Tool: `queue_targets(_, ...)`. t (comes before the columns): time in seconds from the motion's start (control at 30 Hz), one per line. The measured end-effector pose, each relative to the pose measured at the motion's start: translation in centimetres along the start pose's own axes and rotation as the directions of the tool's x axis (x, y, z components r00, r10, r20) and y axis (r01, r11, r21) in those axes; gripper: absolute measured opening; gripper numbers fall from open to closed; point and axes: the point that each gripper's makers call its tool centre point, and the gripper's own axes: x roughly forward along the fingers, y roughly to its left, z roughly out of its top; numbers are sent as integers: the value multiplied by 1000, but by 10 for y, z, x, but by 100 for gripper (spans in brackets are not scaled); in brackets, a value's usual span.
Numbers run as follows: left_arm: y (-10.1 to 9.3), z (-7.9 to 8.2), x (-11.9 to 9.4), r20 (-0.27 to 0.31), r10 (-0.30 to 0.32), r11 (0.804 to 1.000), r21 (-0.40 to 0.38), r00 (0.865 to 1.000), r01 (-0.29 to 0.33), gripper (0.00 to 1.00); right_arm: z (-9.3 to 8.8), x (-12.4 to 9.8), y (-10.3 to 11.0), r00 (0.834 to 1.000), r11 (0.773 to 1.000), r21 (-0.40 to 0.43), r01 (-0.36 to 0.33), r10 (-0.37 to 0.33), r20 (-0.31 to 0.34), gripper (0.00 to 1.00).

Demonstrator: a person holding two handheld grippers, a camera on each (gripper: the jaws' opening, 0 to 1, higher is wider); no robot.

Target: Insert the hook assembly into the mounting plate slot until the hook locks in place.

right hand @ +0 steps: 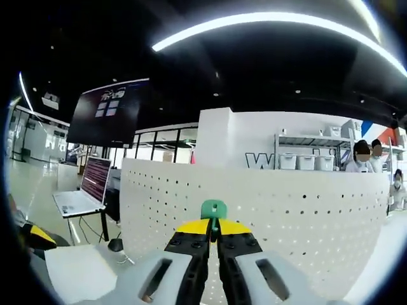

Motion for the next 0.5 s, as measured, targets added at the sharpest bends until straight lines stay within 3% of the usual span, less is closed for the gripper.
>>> queue_targets(0.3, -3, 0, 1, -2, -3, 999, 32, 1000, 3, 54, 3, 17, -4, 1000, 1000, 19, 22, -22, 10, 1)
queue_targets(0.5, 6, -1, -1, -2, 36, 999, 29, 999, -36, 54, 6, 28, -13, 998, 998, 33, 53, -53, 14, 1)
